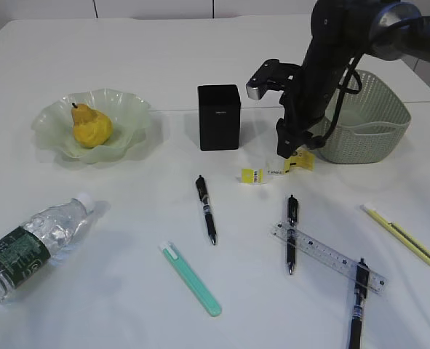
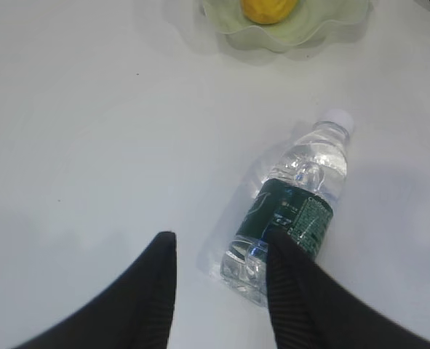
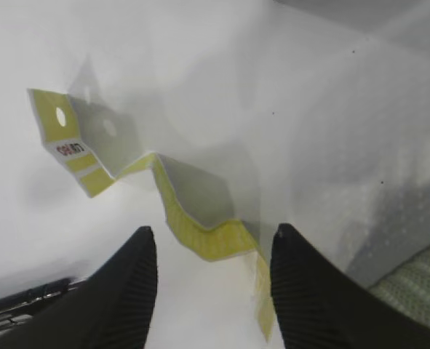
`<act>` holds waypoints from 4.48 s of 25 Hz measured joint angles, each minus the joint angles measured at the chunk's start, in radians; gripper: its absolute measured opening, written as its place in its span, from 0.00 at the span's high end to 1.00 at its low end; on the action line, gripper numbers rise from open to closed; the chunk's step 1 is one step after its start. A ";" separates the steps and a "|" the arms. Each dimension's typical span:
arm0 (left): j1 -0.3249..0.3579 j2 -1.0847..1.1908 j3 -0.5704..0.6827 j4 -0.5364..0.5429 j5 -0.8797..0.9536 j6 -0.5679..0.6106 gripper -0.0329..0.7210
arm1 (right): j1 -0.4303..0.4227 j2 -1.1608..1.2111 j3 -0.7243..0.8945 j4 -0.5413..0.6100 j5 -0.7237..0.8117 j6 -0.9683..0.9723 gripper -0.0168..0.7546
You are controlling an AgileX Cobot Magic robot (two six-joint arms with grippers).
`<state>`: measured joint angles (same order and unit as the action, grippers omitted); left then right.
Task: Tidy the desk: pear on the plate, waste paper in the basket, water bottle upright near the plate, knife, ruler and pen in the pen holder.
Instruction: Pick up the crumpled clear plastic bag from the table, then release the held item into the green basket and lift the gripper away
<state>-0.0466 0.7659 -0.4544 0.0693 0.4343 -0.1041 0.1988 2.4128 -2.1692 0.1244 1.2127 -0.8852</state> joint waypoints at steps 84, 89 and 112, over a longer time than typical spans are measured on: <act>0.000 0.000 0.000 0.000 0.000 0.000 0.58 | -0.005 0.084 0.000 0.095 -0.013 -0.044 0.96; 0.000 0.000 0.000 0.000 0.000 0.000 0.58 | -0.005 0.084 0.000 0.115 0.005 0.000 0.96; 0.000 0.000 0.000 -0.004 0.000 0.000 0.59 | -0.005 0.034 -0.294 0.106 0.020 0.373 0.96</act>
<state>-0.0466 0.7659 -0.4544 0.0654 0.4343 -0.1041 0.1940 2.4468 -2.4635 0.2309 1.2327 -0.5122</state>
